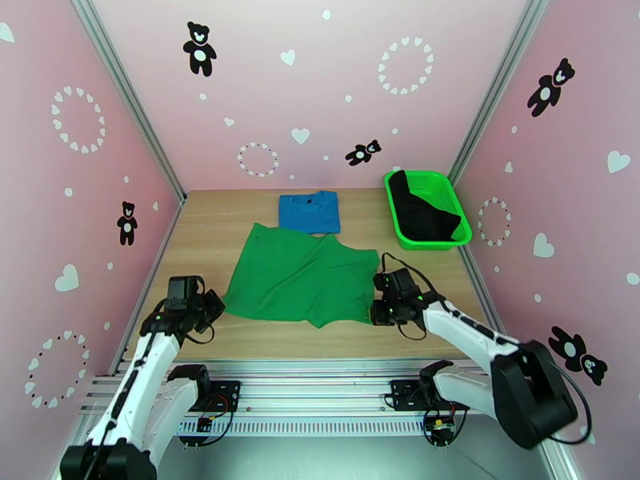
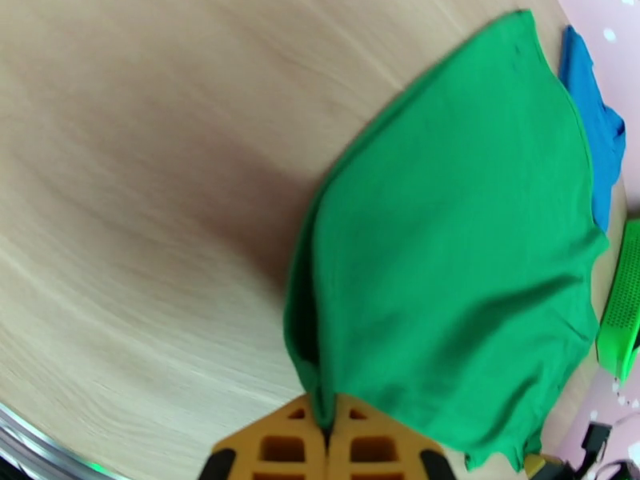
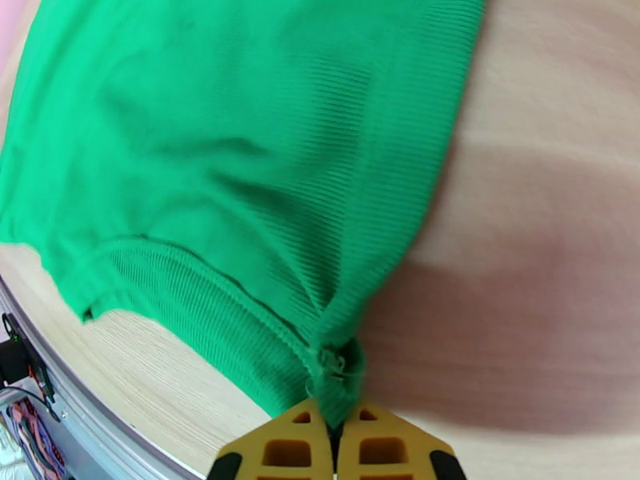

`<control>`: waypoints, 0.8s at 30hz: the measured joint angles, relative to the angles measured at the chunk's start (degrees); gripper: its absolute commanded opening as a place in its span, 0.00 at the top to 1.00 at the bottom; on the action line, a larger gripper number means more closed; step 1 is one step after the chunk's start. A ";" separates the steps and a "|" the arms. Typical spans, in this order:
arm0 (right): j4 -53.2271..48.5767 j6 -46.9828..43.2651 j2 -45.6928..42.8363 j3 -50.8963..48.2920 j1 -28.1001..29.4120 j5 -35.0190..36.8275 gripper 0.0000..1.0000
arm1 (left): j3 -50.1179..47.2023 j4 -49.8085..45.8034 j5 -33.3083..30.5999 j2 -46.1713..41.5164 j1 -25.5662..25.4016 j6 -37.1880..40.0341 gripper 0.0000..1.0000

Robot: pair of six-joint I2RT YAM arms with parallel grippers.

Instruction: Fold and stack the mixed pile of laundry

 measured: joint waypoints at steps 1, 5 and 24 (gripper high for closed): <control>-0.20 0.22 -1.20 -0.15 0.02 0.63 1.00 | -0.70 0.02 -0.31 -0.72 0.00 -0.44 1.00; -2.34 1.27 -6.38 -0.15 0.11 4.81 1.00 | -2.71 0.00 -0.59 -4.35 0.00 -2.38 1.00; -14.60 7.21 -11.50 2.03 14.93 13.62 0.30 | -11.30 -0.48 0.24 -12.55 0.00 -6.95 1.00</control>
